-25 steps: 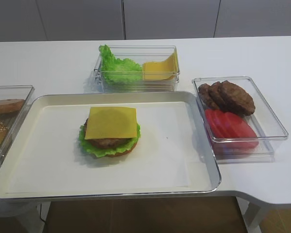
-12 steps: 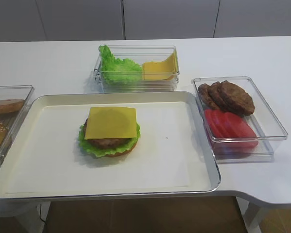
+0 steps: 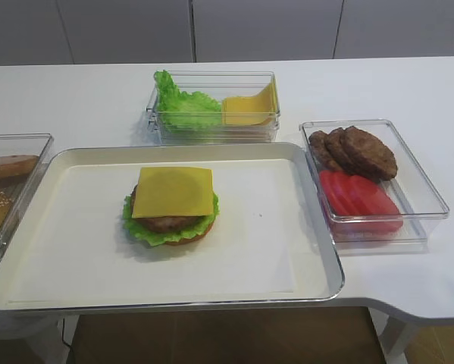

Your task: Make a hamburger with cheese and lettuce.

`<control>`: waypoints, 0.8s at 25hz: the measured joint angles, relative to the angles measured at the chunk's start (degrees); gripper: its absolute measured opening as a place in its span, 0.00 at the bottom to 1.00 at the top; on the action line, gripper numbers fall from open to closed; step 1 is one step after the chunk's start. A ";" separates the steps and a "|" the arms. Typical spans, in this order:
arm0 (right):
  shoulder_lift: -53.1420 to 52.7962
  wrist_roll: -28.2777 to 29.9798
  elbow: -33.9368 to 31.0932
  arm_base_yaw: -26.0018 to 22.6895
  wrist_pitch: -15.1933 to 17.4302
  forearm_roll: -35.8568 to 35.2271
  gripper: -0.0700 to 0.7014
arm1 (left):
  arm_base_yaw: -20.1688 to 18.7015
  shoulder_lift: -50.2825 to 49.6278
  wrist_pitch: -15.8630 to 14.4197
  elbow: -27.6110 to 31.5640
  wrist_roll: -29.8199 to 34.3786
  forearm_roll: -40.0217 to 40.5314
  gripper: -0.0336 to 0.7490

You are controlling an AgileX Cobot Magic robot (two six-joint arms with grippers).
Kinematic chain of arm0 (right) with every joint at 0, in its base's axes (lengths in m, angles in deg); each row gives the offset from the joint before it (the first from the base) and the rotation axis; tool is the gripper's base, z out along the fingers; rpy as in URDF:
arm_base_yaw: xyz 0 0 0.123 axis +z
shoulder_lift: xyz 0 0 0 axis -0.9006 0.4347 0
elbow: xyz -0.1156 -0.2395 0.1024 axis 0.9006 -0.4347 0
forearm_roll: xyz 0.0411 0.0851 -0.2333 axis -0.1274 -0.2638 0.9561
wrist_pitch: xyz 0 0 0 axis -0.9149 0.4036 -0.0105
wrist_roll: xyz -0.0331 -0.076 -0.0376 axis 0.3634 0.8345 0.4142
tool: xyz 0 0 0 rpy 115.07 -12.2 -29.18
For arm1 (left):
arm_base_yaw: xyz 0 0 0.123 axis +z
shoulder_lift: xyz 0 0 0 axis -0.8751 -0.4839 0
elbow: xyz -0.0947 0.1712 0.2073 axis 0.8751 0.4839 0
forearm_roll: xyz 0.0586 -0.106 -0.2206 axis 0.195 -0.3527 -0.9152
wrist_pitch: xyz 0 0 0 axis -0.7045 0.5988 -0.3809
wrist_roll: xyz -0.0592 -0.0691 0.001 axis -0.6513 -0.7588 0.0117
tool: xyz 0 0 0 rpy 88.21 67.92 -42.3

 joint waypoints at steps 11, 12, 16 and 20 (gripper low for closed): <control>-9.65 3.47 -6.30 -8.48 -3.67 -7.04 0.64 | 0.00 0.00 0.00 0.00 0.00 0.00 0.66; -9.65 3.59 -6.73 -8.63 -3.86 -7.44 0.64 | 0.00 0.00 0.00 0.00 0.00 0.00 0.66; -9.65 3.67 -7.32 -8.63 -4.69 -8.15 0.64 | 0.00 0.00 0.00 0.00 0.00 0.00 0.66; -9.65 3.67 -8.01 -8.63 -3.60 -8.27 0.64 | 0.00 0.00 0.00 0.00 0.00 0.00 0.66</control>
